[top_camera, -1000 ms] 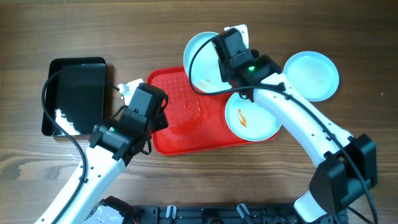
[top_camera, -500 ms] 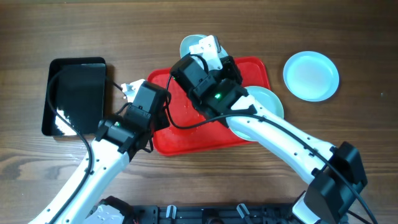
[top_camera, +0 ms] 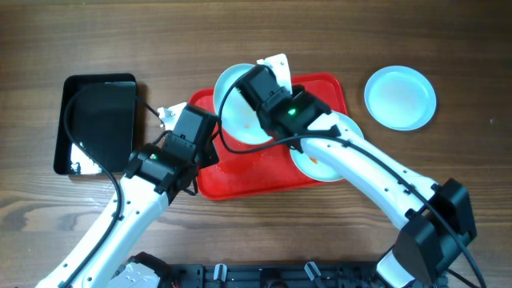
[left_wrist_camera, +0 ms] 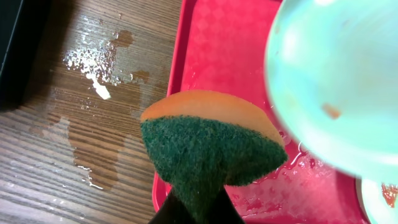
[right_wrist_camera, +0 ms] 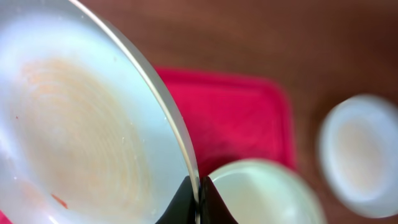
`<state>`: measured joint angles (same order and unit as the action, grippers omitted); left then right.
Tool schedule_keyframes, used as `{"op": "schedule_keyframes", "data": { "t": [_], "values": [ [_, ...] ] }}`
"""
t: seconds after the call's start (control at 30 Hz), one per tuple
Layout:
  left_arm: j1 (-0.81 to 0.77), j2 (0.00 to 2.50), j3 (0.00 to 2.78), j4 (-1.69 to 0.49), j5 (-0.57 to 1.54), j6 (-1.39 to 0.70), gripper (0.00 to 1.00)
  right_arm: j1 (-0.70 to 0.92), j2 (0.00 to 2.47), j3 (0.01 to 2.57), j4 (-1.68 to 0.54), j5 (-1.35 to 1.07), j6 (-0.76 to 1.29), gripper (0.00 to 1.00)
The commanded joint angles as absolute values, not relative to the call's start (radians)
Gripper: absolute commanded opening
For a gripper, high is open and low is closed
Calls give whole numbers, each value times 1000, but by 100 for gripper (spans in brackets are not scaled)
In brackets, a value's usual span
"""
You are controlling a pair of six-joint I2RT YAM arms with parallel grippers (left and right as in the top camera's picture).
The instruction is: Clean dirty plates on tray and stack at the side
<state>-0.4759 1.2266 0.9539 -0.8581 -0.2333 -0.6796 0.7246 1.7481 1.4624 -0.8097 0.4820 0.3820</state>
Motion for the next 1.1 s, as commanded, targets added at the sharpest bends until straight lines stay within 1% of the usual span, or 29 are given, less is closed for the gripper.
{"op": "schedule_keyframes", "data": {
  "t": [0.0,0.07,0.2,0.4,0.6,0.8,1.07],
  "values": [
    [-473,1231,963,-857,-222,-694,4,688,1768,1479,-863,276,522,4],
    [-473,1231,962,-846,-205,-693,4,674,1797,1477,-881,256,550,4],
    [-474,1251,961,-777,-153,-693,4,654,1880,1463,-868,110,553,4],
    [-474,1345,961,-708,-112,-693,4,654,2003,1462,-828,-1,553,4],
    [-474,1481,961,-691,-112,-693,4,649,2068,1462,-796,-4,550,4],
    [-474,1612,961,-659,-108,-693,4,628,2075,1462,-768,-4,549,4],
    [-474,1715,961,-535,-10,-693,4,612,2075,1462,-760,-5,524,5]
  ]
}}
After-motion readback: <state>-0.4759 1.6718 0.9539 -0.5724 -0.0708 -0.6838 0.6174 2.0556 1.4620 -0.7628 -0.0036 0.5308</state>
